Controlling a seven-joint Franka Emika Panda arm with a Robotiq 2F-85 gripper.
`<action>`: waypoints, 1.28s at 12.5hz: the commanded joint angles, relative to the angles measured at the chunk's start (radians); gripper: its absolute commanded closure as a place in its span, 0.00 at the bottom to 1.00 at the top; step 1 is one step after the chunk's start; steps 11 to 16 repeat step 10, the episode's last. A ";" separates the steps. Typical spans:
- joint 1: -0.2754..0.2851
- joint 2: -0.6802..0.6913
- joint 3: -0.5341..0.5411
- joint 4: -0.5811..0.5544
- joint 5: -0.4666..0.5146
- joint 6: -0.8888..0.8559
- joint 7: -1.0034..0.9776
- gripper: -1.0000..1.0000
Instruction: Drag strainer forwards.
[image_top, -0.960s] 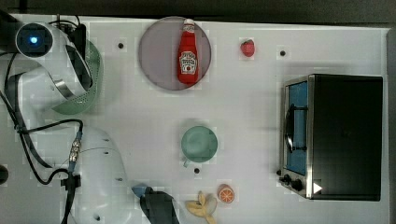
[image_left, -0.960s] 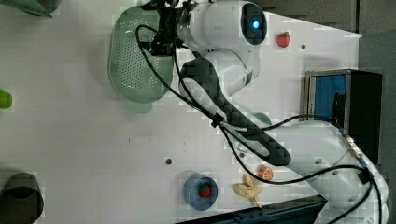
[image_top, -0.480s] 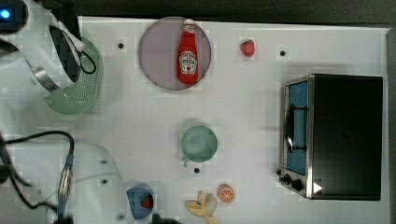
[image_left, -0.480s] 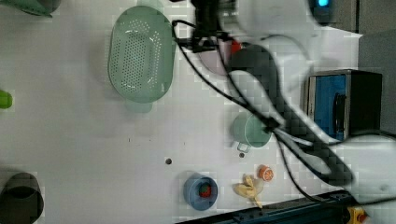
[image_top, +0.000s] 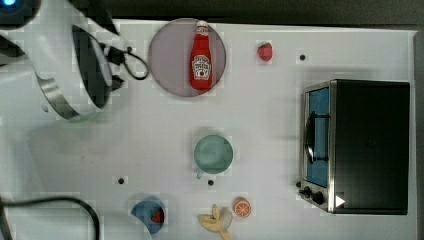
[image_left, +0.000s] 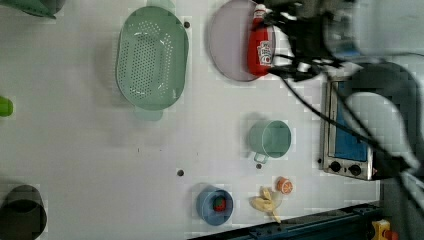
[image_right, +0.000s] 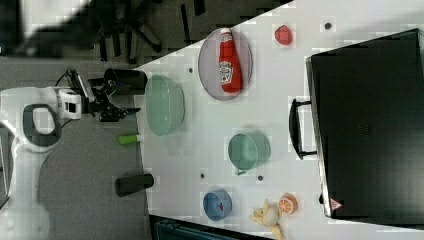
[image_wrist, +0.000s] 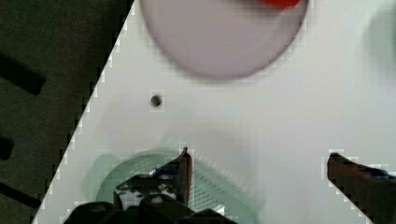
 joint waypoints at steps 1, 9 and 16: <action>-0.082 -0.129 -0.068 -0.141 -0.003 -0.010 -0.297 0.00; -0.140 -0.489 -0.239 -0.318 -0.001 -0.207 -0.396 0.00; -0.140 -0.514 -0.240 -0.318 -0.001 -0.244 -0.409 0.00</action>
